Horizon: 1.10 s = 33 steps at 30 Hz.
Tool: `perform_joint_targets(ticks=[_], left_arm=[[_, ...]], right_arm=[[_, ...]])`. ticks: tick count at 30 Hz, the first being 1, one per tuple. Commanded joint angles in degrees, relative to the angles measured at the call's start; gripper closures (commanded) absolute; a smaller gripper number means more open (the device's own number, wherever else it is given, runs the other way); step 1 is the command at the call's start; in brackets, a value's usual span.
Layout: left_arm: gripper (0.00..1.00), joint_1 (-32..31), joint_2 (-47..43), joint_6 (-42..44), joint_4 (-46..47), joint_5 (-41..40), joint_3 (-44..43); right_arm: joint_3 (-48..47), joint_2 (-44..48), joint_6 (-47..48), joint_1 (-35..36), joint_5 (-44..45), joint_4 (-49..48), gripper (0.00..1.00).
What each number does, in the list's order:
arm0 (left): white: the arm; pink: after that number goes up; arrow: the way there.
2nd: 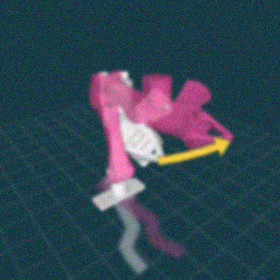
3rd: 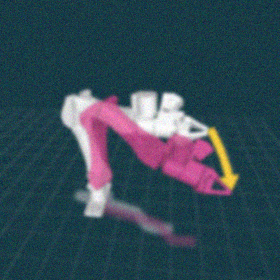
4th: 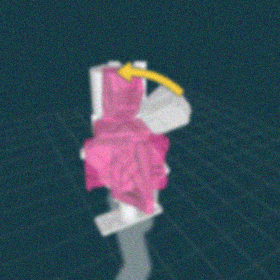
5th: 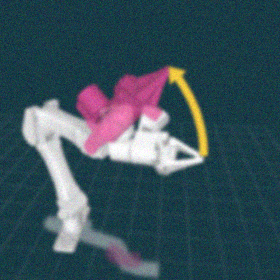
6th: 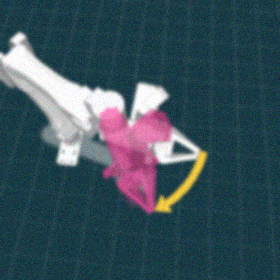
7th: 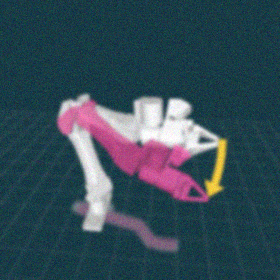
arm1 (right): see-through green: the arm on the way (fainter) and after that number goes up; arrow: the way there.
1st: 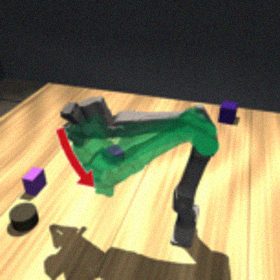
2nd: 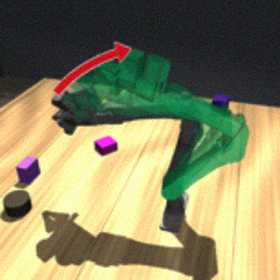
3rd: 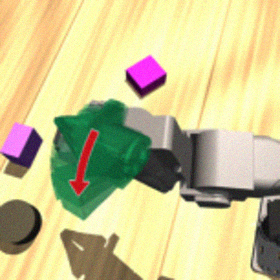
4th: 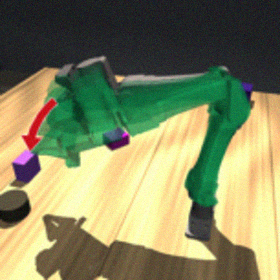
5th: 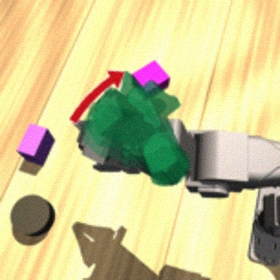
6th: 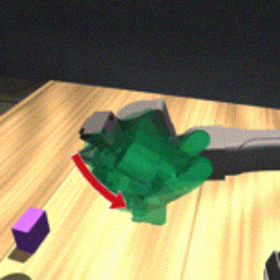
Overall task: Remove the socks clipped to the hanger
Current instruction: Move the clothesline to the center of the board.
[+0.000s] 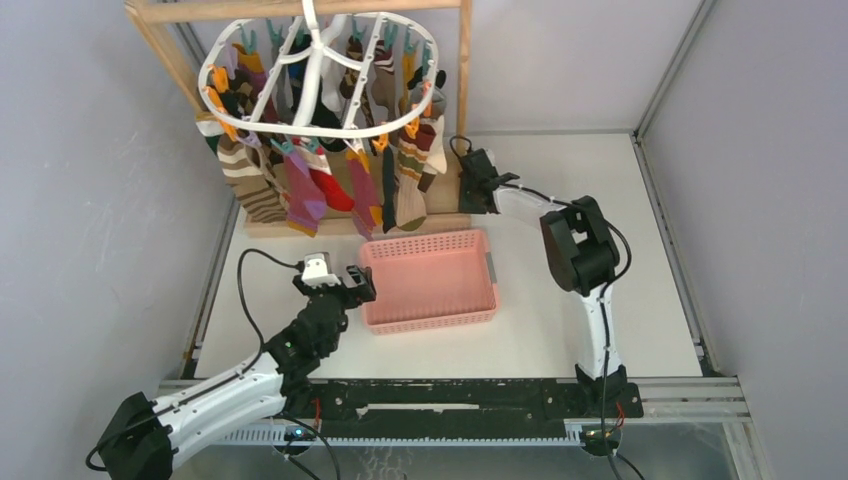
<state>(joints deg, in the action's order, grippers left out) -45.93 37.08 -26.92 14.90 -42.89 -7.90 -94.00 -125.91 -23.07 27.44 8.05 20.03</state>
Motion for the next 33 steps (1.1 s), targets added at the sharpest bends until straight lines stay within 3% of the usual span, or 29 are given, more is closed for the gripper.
perform_joint_targets(ticks=[1,12,33], left_arm=[[0.0,0.4,0.64,0.44,0.03,0.02,-2.69],[0.0,0.37,4.78,0.19,0.35,1.99,-5.79],[0.0,0.36,6.06,0.88,-2.02,1.73,-8.41]], right_arm=[[6.71,6.63,1.8,-6.67,-1.65,3.31,1.0],[16.25,13.7,4.16,-12.76,-3.22,2.05,1.0],[19.05,17.57,5.68,-20.02,4.31,7.01,1.0]])
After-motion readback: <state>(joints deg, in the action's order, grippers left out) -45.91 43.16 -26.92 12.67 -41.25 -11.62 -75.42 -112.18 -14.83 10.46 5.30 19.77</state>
